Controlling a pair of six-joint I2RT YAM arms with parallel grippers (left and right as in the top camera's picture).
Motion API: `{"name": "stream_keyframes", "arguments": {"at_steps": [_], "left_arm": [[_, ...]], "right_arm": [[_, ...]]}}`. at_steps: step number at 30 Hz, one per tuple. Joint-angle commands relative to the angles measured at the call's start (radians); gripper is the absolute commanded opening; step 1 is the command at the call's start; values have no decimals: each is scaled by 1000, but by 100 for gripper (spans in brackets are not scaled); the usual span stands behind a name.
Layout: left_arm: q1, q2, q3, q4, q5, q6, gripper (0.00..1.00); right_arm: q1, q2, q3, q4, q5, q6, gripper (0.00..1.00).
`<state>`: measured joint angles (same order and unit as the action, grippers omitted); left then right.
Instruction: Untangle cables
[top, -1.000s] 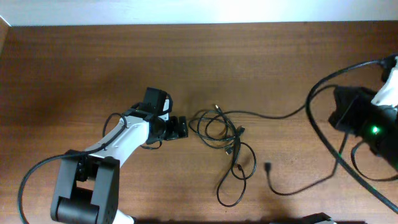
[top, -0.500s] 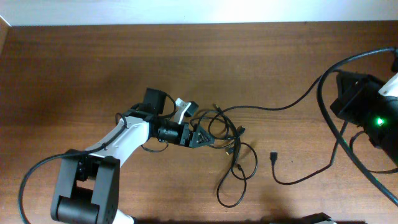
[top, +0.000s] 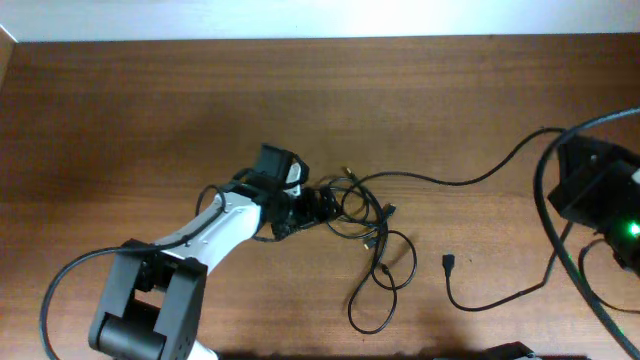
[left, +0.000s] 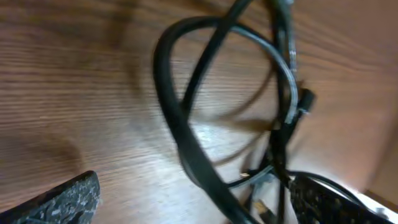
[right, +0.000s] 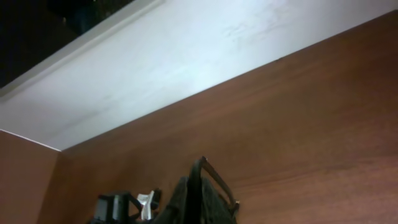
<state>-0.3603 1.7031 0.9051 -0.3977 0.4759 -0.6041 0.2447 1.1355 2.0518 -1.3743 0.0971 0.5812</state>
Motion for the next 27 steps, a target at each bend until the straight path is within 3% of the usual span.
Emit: {"name": "stream_keyframes", "arguments": {"at_steps": [1, 10, 19, 24, 27], "left_arm": [[-30, 9, -5, -30, -156, -14, 98], [-30, 9, -5, -313, -301, 68, 99], [-30, 9, -5, -338, -301, 105, 98], [-30, 9, -5, -337, -301, 105, 99], [-30, 9, -5, -338, -301, 105, 99]], "right_arm": [[3, -31, 14, 24, 9, 7, 4], [3, -79, 14, 235, 148, 14, 4], [3, -53, 14, 175, 411, 21, 4], [-2, 59, 14, 140, 504, -10, 4], [-96, 141, 14, 129, 504, -54, 4]]}}
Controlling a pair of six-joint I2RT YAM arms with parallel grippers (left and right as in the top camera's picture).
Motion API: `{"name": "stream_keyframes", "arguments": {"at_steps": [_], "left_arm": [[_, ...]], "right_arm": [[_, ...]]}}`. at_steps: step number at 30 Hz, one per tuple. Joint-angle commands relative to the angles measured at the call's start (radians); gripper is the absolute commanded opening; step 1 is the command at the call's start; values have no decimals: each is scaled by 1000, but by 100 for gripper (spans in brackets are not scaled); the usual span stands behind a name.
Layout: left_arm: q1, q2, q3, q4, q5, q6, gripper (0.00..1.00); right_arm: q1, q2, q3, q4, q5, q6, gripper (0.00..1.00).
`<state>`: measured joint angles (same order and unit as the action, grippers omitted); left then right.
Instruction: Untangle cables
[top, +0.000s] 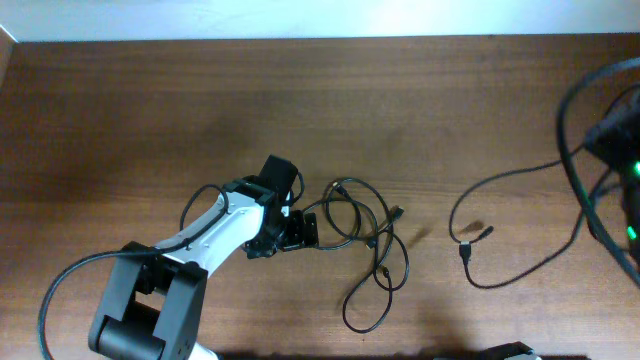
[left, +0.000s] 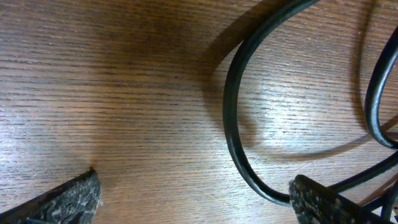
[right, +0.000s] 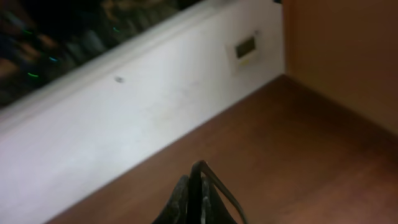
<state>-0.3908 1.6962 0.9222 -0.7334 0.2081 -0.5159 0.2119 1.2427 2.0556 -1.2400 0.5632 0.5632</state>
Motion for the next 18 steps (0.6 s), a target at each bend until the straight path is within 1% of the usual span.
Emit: {"name": "stream_keyframes", "arguments": {"at_steps": [1, 4, 5, 7, 9, 10, 12, 14, 16, 18], "left_arm": [[1, 16, -22, -2, -33, 17, 99], [1, 16, -22, -2, -33, 17, 99], [1, 16, -22, -2, -33, 17, 99], [1, 16, -22, -2, -33, 17, 99], [1, 16, -22, -2, -33, 16, 99], [1, 16, -22, -2, -33, 17, 99], [1, 16, -22, -2, -33, 17, 99], [1, 16, -22, -2, -33, 17, 99], [1, 16, -22, -2, -33, 17, 99], [1, 16, -22, -2, -33, 17, 99]], "right_arm": [[-129, 69, 10, -7, 18, -48, 4], [-327, 149, 10, -5, -76, -60, 4], [-411, 177, 10, -6, -106, -27, 4], [-608, 231, 10, -1, -164, 98, 4], [-740, 277, 10, 10, -169, 184, 4], [-803, 306, 10, 10, -171, 202, 4], [-890, 361, 10, 10, -175, 220, 4], [-983, 445, 10, 21, -246, 264, 4], [-1047, 523, 10, 40, -325, 265, 4], [-1100, 596, 10, 50, -317, 265, 4]]}}
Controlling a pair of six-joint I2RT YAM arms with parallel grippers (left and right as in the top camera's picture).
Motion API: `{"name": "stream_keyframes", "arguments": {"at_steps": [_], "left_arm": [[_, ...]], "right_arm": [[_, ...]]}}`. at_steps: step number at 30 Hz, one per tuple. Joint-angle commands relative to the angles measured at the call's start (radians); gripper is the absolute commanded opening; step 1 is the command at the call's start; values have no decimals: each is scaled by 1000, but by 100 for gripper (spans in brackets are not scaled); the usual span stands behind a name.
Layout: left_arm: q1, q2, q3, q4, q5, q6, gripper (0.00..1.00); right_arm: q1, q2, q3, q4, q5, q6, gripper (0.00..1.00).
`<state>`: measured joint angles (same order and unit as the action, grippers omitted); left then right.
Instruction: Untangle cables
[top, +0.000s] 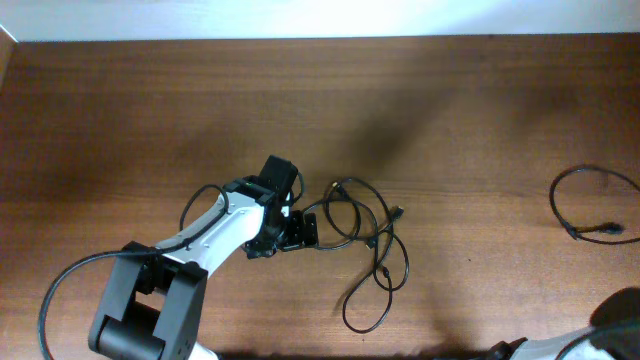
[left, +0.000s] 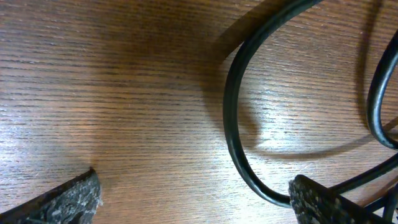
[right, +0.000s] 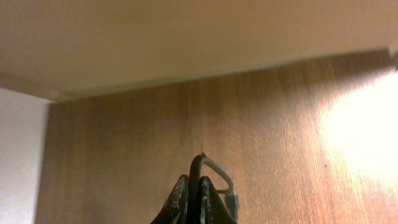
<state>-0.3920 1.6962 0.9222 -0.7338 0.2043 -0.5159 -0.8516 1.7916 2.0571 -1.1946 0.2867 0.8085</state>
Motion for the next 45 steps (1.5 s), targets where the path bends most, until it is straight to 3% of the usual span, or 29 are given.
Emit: {"name": "stream_keyframes", "arguments": {"at_steps": [1, 6, 11, 16, 18, 19, 20, 23, 27, 35, 45], "left_arm": [[2, 16, -22, -1, -29, 17, 99], [2, 16, -22, -1, -29, 17, 99], [2, 16, -22, -1, -29, 17, 98], [2, 16, -22, -1, -29, 16, 99], [2, 16, -22, -2, -29, 17, 99], [2, 16, -22, -2, -29, 17, 99], [2, 16, -22, -1, -29, 16, 98], [2, 16, -22, -1, -29, 16, 99], [2, 16, -22, -1, -29, 17, 99], [2, 16, -22, -1, -29, 17, 99], [2, 16, -22, -1, -29, 17, 99]], "right_arm": [[-80, 93, 8, 16, -44, 20, 4], [-166, 182, 8, 110, -182, 19, 4], [-176, 223, 8, 217, -190, -23, 4], [-175, 239, 8, 202, -205, -23, 5], [-174, 242, 8, 172, -205, -23, 26], [-175, 242, 8, 163, -205, -23, 42], [-175, 242, 8, 142, -205, -23, 67], [-175, 242, 8, 128, -209, -27, 85], [-175, 242, 8, 104, -274, -50, 99], [-175, 242, 8, 4, -322, -80, 99], [-175, 242, 8, -32, -475, -254, 99]]}}
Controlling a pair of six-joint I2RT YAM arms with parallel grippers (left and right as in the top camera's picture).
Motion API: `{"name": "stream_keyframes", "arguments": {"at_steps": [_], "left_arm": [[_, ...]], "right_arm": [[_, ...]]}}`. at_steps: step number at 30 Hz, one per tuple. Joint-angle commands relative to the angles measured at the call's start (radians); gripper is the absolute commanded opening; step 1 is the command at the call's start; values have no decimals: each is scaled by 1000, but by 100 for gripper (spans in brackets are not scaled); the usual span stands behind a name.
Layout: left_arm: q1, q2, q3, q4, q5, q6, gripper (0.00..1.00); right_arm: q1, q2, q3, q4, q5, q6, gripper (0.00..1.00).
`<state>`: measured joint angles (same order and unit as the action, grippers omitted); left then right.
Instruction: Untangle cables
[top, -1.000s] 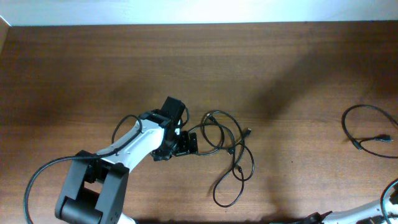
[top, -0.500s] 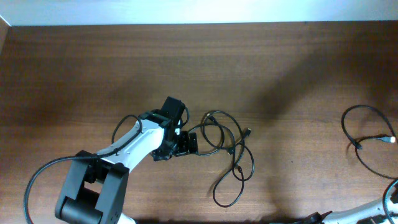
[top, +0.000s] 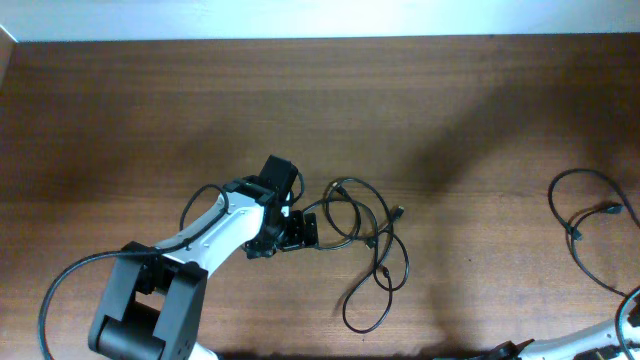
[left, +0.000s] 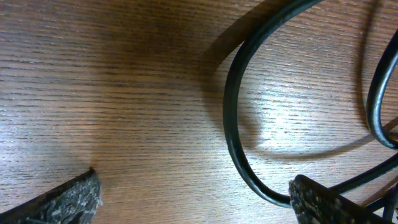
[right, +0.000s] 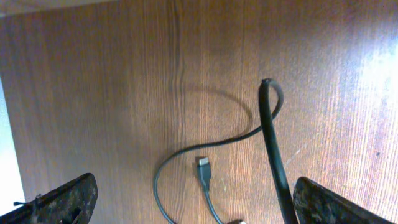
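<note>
A tangle of black cables lies mid-table. My left gripper sits at its left edge. In the left wrist view that gripper is open and low over the wood, and a thick cable loop curves between its fingers, close to the right one. A separate thin cable lies loosely coiled at the far right. My right gripper hangs open above it, over its plug and a thicker black strand.
The table's right edge runs close to the separated cable. The white wall strip borders the back of the table. The left arm stretches from the front left towards the tangle.
My right gripper was shut on the thin cable; now it is open and the cable lies on the table at the far right. The left gripper and the tangle have not moved.
At first my right gripper held a cable still running out of the tangle, the left gripper at the tangle. Then that cable was clear of the tangle at mid-right, then at the far right edge. Now it lies there, let go.
</note>
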<state>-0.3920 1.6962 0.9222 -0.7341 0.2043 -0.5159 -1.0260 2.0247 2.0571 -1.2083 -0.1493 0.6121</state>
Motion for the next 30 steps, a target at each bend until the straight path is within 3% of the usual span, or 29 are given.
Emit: {"name": "stream_keyframes", "arguments": {"at_steps": [1, 8, 16, 18, 23, 30], "left_arm": [[2, 16, -22, -1, -29, 17, 99], [2, 16, -22, -1, -29, 17, 99], [2, 16, -22, -1, -29, 17, 99], [2, 16, -22, -1, -29, 17, 98], [2, 16, -22, -1, -29, 16, 99], [2, 16, -22, -1, -29, 17, 99]], "right_arm": [[0, 9, 8, -37, -26, -59, 99], [0, -72, 35, -124, 84, -88, 99], [0, -232, 103, -201, 35, -82, 99], [13, -235, 103, -211, -8, -136, 99], [207, -212, 86, -202, 56, -245, 99], [470, 0, 86, -254, 163, -350, 99]]}}
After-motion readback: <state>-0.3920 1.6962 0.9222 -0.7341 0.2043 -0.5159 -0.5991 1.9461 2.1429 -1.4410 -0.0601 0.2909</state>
